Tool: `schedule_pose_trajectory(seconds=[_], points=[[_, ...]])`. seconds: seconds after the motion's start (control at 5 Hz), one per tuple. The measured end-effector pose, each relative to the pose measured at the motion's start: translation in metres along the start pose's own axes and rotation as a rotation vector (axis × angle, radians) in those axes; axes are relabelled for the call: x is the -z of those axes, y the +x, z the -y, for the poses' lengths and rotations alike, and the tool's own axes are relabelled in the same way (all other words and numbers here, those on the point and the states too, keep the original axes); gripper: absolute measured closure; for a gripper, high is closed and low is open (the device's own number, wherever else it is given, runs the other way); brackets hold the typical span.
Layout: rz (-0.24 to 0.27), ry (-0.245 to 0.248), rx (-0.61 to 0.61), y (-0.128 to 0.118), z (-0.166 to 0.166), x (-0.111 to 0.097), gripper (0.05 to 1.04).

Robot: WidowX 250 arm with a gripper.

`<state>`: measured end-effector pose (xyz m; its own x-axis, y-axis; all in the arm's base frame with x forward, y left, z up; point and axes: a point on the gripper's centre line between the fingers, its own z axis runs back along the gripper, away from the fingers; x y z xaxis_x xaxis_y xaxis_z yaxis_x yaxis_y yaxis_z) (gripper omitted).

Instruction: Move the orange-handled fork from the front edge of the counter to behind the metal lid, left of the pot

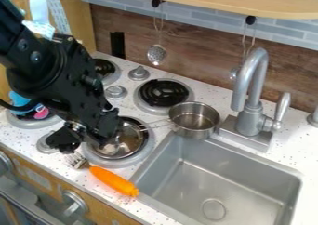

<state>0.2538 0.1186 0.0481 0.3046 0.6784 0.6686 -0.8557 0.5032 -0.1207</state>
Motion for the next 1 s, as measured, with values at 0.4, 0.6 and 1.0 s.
schedule_pose_trajectory(seconds=[0.4, 0.6, 1.0], points=[[-0.058, 0.082, -0.041, -0.0019, -0.0054, 0.0105, 0.073], [-0.125, 0.102, -0.103, 0.0011, -0.0046, 0.0121, 0.073], [-0.422, 0.173, -0.379, 0.004, -0.0082, 0.0069, 0.073]])
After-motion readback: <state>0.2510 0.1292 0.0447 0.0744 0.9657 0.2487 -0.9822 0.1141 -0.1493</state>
